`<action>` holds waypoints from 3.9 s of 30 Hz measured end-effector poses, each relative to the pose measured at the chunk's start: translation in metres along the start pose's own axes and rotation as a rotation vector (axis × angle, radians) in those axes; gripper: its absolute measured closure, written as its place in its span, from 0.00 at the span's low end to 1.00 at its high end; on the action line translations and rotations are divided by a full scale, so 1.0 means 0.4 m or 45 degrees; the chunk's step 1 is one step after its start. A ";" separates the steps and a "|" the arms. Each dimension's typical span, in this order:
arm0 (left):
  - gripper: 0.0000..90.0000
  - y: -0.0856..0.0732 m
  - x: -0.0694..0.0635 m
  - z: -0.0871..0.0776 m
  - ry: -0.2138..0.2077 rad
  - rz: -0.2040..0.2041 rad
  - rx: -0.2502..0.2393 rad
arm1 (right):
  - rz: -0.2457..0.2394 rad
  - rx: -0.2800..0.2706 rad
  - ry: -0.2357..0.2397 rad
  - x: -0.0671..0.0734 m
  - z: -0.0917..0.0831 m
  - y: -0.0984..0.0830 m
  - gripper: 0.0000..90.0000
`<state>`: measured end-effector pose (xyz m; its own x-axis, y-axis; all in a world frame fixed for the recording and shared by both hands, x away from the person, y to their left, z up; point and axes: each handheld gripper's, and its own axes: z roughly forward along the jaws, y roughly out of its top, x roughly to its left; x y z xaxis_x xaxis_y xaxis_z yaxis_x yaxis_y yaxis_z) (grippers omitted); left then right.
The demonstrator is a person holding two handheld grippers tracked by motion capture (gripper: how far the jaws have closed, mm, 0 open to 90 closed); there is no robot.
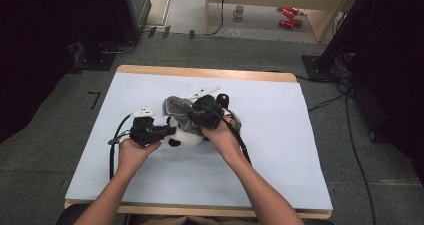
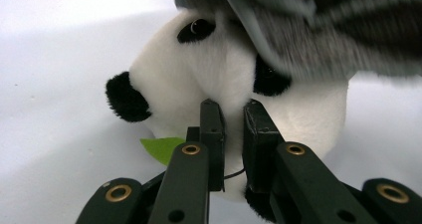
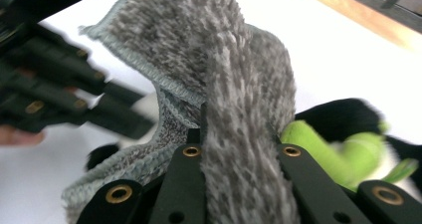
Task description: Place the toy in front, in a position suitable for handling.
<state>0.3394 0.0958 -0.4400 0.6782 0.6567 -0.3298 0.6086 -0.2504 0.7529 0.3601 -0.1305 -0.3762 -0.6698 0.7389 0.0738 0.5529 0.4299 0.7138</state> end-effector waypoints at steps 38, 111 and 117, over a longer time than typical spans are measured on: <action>0.90 0.006 0.025 -0.003 0.002 -0.008 0.009 | -0.011 0.005 0.176 -0.014 -0.101 -0.052 0.92; 0.91 -0.005 0.014 -0.002 -0.012 0.068 0.087 | 0.171 -0.171 0.109 -0.172 -0.195 -0.034 0.93; 0.90 -0.008 0.013 -0.004 -0.028 0.070 0.089 | 0.167 -0.209 0.121 -0.195 -0.227 -0.006 0.93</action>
<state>0.3401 0.1012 -0.4431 0.7197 0.6250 -0.3024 0.5972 -0.3351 0.7287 0.3663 -0.2362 -0.3205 -0.6455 0.7273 0.2333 0.5555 0.2374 0.7969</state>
